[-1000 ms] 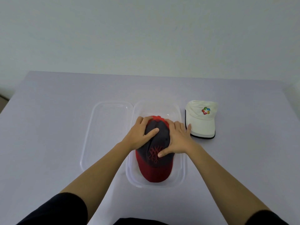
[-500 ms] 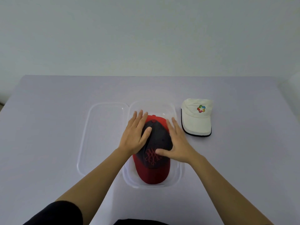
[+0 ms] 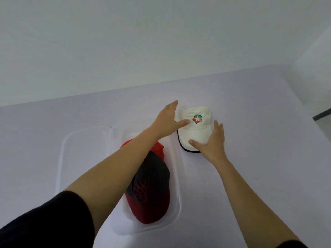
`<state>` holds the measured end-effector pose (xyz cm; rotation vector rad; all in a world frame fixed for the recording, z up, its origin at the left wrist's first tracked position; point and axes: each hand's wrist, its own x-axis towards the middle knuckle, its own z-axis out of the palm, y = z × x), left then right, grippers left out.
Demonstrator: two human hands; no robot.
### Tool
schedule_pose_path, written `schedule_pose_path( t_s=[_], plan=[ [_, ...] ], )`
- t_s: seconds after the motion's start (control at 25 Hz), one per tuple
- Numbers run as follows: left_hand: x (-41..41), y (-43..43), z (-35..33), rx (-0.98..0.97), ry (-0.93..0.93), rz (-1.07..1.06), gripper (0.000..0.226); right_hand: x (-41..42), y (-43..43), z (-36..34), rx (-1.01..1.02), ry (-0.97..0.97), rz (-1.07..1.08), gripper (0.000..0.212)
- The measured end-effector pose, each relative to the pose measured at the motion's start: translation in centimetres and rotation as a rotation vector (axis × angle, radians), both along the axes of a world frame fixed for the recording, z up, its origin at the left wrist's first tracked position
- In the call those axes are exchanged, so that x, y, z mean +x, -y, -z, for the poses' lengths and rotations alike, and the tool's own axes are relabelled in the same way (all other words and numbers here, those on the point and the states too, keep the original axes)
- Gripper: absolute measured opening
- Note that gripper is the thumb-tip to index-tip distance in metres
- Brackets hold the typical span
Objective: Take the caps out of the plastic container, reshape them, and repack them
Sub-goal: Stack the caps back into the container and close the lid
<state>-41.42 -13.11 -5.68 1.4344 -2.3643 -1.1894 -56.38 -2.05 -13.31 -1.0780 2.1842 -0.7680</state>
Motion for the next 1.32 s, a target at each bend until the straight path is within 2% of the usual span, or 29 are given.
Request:
schedule_pose_path(
  t_s=[0.12, 0.28, 0.48, 0.56, 0.6, 0.72, 0.8, 0.96, 1.12, 1.2, 1.32],
  plan=[
    [-2.7, 2.4, 1.6, 0.14, 0.082, 0.075, 0.091, -1.5, 0.7, 1.5, 0.018, 0.034, -0.064, 0.125],
    [-4.6, 4.2, 3.0, 0.306, 0.034, 0.02, 0.051, -1.8, 0.5, 2.7, -0.004, 0.08, -0.1, 0.121],
    [-5.1, 4.9, 3.2, 0.546, -0.05, 0.072, 0.029, -2.1, 0.4, 2.9, -0.077, 0.128, -0.077, 0.111],
    [-5.2, 4.6, 2.2, 0.558, -0.058, 0.131, 0.013, -2.3, 0.0, 2.2, -0.127, 0.243, -0.035, 0.111],
    [-5.1, 4.5, 1.4, 0.552, -0.071, 0.152, 0.009, -2.4, -0.2, 1.5, -0.168, 0.365, 0.021, 0.111],
    [-4.1, 4.2, -1.9, 0.517, -0.107, 0.213, 0.01, -3.0, -1.0, -0.6, -0.302, 0.803, 0.203, 0.106],
    [-3.1, 3.7, -4.3, 0.489, -0.131, 0.234, 0.017, -3.0, -1.3, -2.2, -0.307, 0.987, 0.096, 0.099],
    [-0.8, 2.1, -8.3, 0.413, -0.226, 0.203, 0.021, -1.2, -1.6, -5.9, -0.37, 1.173, -0.063, 0.083],
    [2.0, 0.0, -10.8, 0.376, -0.36, 0.025, 0.043, 1.3, -2.5, -9.6, -0.467, 1.255, -0.163, 0.08],
    [3.3, -1.3, -11.1, 0.449, -0.394, -0.049, 0.046, 2.6, -2.9, -10.5, -0.478, 1.292, -0.21, 0.08],
    [5.9, -3.0, -11.8, 0.586, -0.401, -0.029, 0.038, 4.4, -3.7, -11.7, -0.481, 1.346, -0.309, 0.081]
  ],
)
